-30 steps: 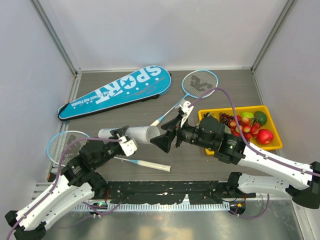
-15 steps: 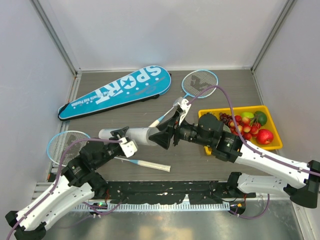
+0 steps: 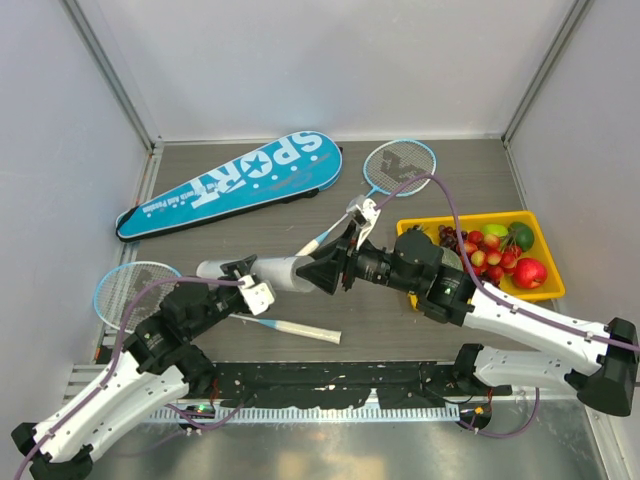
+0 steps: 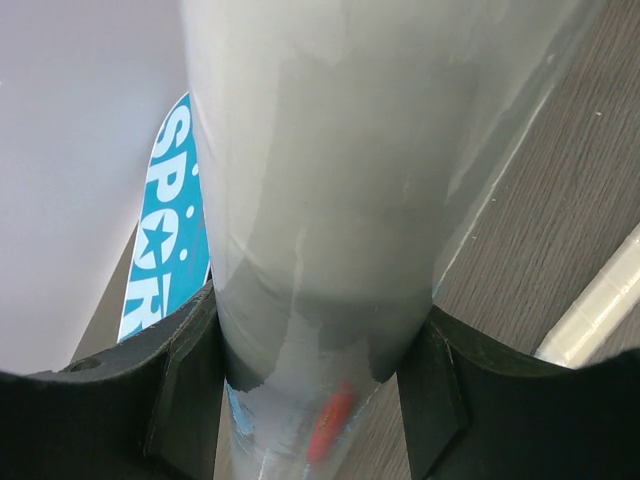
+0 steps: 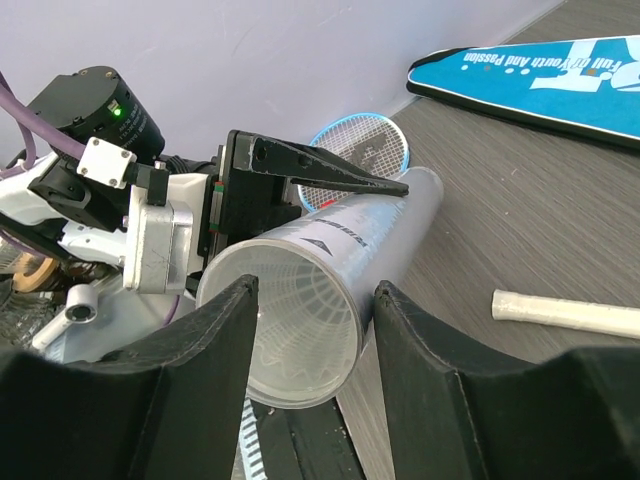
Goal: Pack up the badminton gear
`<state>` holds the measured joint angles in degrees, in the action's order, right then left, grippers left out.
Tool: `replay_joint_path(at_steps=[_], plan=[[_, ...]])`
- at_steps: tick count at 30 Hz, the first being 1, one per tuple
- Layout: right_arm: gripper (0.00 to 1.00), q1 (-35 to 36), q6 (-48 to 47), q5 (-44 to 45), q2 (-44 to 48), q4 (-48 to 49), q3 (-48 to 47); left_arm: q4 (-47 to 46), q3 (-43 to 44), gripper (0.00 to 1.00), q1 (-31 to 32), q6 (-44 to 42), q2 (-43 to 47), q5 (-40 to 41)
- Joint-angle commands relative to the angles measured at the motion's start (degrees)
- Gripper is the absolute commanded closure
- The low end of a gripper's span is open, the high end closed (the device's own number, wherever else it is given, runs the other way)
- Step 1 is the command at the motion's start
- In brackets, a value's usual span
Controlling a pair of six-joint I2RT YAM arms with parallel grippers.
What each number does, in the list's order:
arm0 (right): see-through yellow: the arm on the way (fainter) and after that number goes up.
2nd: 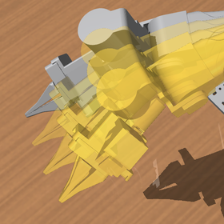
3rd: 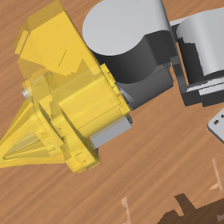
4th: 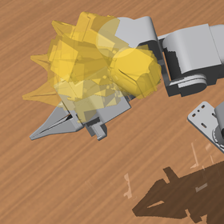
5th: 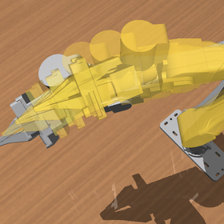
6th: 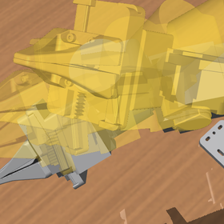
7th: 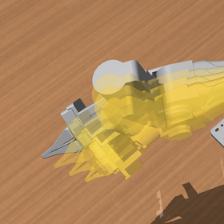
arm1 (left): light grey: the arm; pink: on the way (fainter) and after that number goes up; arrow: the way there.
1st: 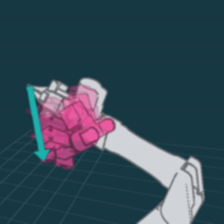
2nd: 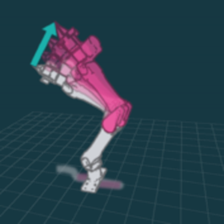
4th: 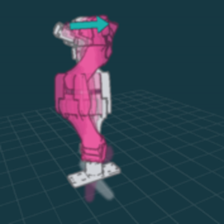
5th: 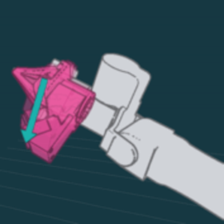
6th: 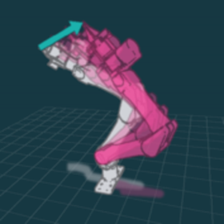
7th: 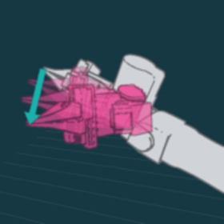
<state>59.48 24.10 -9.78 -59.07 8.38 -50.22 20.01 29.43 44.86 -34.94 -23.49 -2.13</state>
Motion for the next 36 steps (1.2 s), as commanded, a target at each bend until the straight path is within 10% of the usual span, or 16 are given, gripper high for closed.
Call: replay_joint_path(at_steps=[1,36], plan=[[0.44,-0.24,1.74,-0.24,-2.98,2.25,2.84,-8.85,1.86,1.0,0.31,1.1,0.55,-3.93],[0.75,-0.16,12.98,-6.47,-4.47,13.59,10.75,-25.97,5.91,1.0,0.23,16.31,-4.73,-12.89]])
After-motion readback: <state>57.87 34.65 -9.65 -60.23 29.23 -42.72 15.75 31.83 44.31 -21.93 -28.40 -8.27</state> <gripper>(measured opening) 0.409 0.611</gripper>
